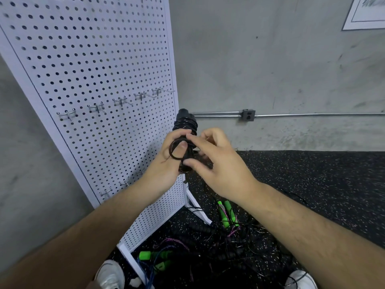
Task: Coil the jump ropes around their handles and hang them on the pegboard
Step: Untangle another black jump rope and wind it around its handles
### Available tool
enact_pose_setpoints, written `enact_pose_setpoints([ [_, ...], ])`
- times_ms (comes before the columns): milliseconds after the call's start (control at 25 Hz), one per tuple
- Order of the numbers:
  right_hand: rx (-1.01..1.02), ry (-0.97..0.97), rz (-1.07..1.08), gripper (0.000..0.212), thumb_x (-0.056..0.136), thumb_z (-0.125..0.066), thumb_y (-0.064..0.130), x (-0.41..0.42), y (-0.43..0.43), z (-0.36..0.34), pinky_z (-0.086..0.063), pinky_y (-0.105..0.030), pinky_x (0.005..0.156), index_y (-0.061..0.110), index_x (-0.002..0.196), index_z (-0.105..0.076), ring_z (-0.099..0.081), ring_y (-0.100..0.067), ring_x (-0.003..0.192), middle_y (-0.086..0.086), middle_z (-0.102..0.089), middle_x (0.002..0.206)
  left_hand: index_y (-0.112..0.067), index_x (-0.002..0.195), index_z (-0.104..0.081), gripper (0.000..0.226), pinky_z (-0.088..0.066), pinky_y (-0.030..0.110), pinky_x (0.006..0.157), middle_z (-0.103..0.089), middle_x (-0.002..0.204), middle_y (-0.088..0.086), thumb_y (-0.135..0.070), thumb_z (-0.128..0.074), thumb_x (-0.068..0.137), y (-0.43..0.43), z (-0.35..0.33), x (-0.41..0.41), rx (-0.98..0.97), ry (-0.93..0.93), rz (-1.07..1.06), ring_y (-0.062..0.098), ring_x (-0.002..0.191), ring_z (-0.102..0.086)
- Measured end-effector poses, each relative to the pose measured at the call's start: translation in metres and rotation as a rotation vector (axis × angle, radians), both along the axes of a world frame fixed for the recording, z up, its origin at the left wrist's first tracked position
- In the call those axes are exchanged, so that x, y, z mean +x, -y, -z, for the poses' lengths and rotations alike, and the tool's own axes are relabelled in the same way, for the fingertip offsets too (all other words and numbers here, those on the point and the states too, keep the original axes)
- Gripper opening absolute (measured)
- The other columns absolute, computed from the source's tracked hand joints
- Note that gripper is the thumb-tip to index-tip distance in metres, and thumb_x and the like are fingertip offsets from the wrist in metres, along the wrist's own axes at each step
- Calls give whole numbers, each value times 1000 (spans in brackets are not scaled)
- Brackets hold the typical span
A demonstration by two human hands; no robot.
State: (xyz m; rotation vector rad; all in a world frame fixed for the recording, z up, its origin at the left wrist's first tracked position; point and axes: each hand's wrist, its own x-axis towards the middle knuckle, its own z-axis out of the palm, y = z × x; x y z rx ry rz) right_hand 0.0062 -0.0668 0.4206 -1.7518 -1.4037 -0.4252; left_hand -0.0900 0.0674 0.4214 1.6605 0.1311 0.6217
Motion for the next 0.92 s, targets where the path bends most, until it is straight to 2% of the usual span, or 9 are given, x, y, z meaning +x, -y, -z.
enact_pose_setpoints([
  [80,32,61,-31,51,96,-66,28,5,0,-3,-51,-31,90,13,144,-54,-56,-14,104,3,-55,120,-34,126,-58,23,-51,52,103,-67,126,-2,-26,-49,107,-1,1,1,-76,-3,29,23,123,-63],
  [160,96,133,-40,50,99,-63,21,10,1,-8,-44,-21,94,10,146,-51,-54,-13,98,7,-61,106,-42,120,-60,23,-48,48,106,-68,125,-4,-31,-51,102,-3,1,3,-81,-27,-6,20,122,-62],
  [280,119,161,-20,49,98,-62,12,23,8,-13,-37,-10,84,11,146,-51,-46,-5,84,14,-51,87,-29,120,-56,24,-55,40,90,-74,113,4,-18,-39,109,-5,-6,3,-268,-11,19,25,104,-69],
  [360,52,162,-12,44,100,-57,13,31,14,-13,-43,-18,76,13,144,-54,-49,-9,81,9,-53,84,-25,118,-55,26,-58,41,85,-74,111,12,-14,-34,109,-8,-14,0,-358,26,35,34,99,-70],
  [480,-50,177,-9,36,102,-51,20,35,19,-10,-50,-34,71,12,135,-63,-55,-16,82,3,-58,89,-24,118,-55,27,-57,47,91,-72,115,18,-14,-32,109,-11,-20,-2,-445,67,45,36,105,-70],
  [640,-125,197,12,30,102,-49,20,30,24,-8,-51,-36,72,11,125,-66,-56,-18,83,1,-59,90,-25,117,-57,27,-54,52,98,-71,117,19,-14,-33,109,-7,-19,0,-460,61,6,37,108,-67],
  [760,-116,101,12,26,104,-49,19,25,25,-5,-48,-31,70,11,122,-67,-53,-14,80,3,-56,85,-26,115,-58,28,-51,54,103,-73,114,17,-14,-34,108,-4,-18,2,-438,44,-16,30,105,-68],
  [920,-136,85,-10,30,103,-49,19,18,23,-2,-44,-26,71,12,129,-65,-53,-13,81,3,-56,86,-29,114,-57,28,-51,45,100,-75,105,8,-16,-33,109,1,-15,4,-391,32,-8,20,98,-69],
])
